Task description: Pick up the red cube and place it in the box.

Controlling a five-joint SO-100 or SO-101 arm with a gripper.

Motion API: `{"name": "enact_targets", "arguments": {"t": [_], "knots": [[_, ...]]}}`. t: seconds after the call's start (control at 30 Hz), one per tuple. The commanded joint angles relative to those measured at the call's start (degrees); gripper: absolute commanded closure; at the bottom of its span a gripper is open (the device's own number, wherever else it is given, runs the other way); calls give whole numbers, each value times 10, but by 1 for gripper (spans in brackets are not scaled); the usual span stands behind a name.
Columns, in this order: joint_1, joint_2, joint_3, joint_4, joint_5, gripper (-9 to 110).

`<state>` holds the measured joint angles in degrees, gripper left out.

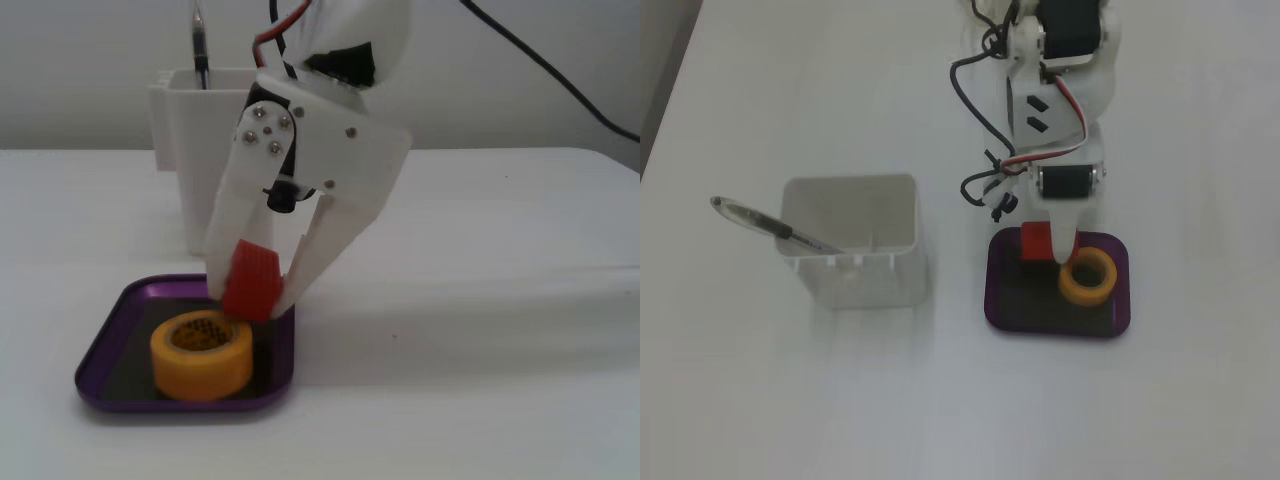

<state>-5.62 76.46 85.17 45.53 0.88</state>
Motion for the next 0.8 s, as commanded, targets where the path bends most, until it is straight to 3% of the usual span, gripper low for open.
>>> {"name": "enact_targets", "arguments": {"t": [0.0, 0.77], "knots": [[4, 6, -25, -8, -1, 102], [36, -61, -27, -6, -1, 102]]}}
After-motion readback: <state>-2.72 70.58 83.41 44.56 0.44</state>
